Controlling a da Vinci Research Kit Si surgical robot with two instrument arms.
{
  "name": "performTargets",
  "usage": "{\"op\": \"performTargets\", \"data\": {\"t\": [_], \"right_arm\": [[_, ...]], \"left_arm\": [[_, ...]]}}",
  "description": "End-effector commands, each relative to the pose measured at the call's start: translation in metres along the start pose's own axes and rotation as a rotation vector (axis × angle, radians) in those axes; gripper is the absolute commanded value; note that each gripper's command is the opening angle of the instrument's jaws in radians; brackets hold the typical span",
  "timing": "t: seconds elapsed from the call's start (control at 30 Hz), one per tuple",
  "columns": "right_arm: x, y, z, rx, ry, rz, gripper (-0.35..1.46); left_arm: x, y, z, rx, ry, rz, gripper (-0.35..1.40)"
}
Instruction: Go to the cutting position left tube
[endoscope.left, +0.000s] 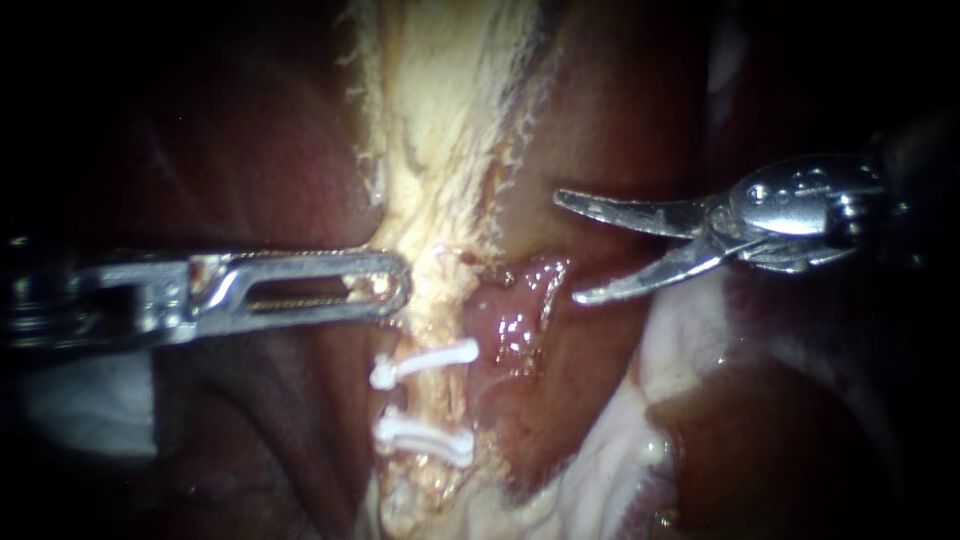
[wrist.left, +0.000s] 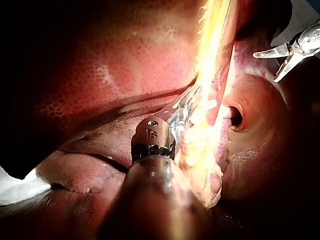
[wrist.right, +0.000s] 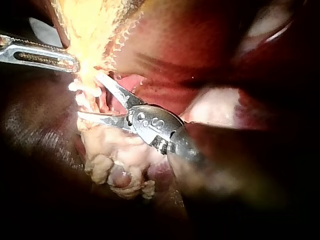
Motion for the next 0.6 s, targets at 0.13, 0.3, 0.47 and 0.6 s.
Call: {"op": "performTargets", "data": {"t": [0.13, 0.3, 0.47, 0.6], "right_arm": [[0.0, 0.0, 0.0, 0.0, 0.0, 0.0, 1.4], [-0.0001, 0.0, 0.0003, -0.001, 0.0, -0.001, 1.4], [-0.0003, -0.0003, 0.0005, -0.001, 0.0, -0.003, 1.4], [-0.0012, -0.0013, 0.001, 0.027, -0.007, -0.002, 1.35]], "left_arm": [[0.0, 0.0, -0.0001, 0.0, 0.0, 0.0, -0.25], [-0.0003, 0.0002, -0.0012, 0.005, 0.006, 0.0, -0.23], [-0.0007, 0.001, -0.0032, 0.003, 0.007, 0.002, -0.23], [-0.0006, 0.001, -0.0044, -0.002, 0.004, -0.004, -0.23]]}}
